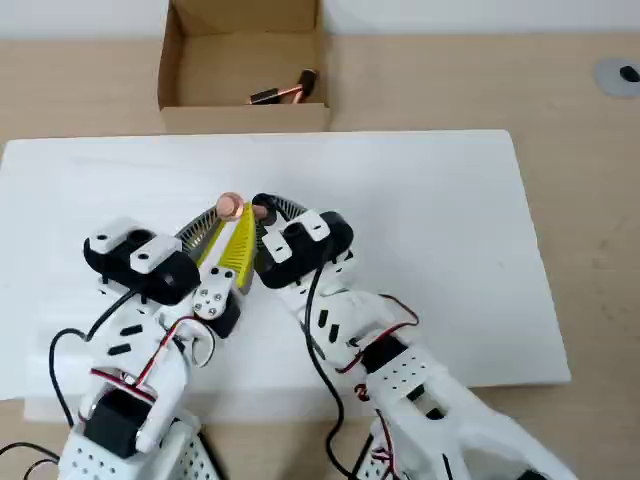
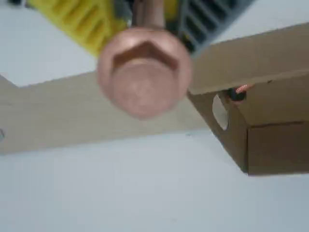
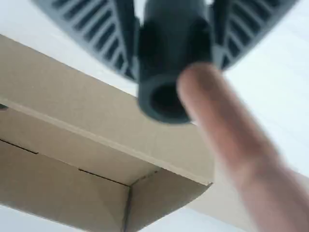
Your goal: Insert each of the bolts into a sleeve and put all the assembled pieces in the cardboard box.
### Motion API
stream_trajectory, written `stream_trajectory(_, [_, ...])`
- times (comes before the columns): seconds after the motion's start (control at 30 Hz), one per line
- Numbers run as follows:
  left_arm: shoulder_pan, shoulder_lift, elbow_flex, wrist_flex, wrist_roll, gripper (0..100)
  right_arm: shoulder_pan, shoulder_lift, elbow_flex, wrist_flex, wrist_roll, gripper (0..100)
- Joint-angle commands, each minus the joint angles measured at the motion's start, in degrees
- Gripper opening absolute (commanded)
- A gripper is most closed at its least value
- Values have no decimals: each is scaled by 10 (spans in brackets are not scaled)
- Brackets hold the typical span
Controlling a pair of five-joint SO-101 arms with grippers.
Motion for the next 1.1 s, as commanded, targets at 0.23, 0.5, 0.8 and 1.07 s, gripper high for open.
stream_trajectory(0.23, [5, 0, -36, 30, -3, 87, 7, -33, -49, -1, -4, 9])
stream_trajectory(0.5, [-4, 0, -36, -4, -3, 86, 7, -34, -49, -1, -4, 9])
stream_trajectory(0.8, [-68, 0, -30, -36, -31, 5, 7, -34, -48, -1, -4, 9])
stream_trajectory(1.07, [-92, 0, -26, -36, 1, 5, 7, -34, -48, -1, -4, 9])
